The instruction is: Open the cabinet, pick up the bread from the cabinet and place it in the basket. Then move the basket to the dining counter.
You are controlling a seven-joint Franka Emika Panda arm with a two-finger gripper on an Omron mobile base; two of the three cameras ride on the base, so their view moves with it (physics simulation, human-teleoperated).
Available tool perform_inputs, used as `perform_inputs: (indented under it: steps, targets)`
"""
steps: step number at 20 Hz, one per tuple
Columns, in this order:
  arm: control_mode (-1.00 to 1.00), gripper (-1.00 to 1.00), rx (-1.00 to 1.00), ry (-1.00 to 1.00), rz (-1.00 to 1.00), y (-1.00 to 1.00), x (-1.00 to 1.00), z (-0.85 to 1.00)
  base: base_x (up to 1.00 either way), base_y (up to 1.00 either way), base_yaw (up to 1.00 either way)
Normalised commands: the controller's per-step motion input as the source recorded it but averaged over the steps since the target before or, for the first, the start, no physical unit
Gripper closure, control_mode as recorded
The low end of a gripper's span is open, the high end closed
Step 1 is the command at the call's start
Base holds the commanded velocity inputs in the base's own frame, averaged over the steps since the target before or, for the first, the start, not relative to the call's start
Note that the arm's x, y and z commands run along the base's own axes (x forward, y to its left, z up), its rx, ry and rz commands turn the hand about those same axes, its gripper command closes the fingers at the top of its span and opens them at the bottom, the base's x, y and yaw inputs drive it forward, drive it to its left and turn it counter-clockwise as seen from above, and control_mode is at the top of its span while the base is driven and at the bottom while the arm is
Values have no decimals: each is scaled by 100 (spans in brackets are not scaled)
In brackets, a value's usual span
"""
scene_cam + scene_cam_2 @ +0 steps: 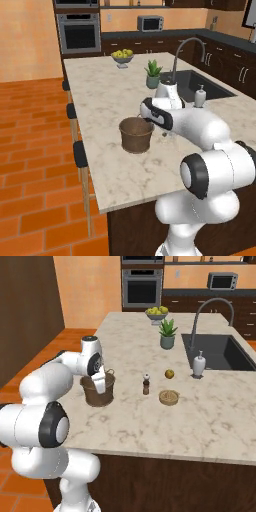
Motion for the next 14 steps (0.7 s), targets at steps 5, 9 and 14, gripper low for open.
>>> perform_inputs:
  steps: [5, 9, 14]
  targets:
    - [-100, -100, 1, -4, 6, -5, -100, 33, 0, 0, 0]
    - [-100, -100, -9, -10, 34, -1, -100, 33, 0, 0, 0]
    - [-100, -100, -19, -6, 43, 0, -100, 21, 0, 0, 0]
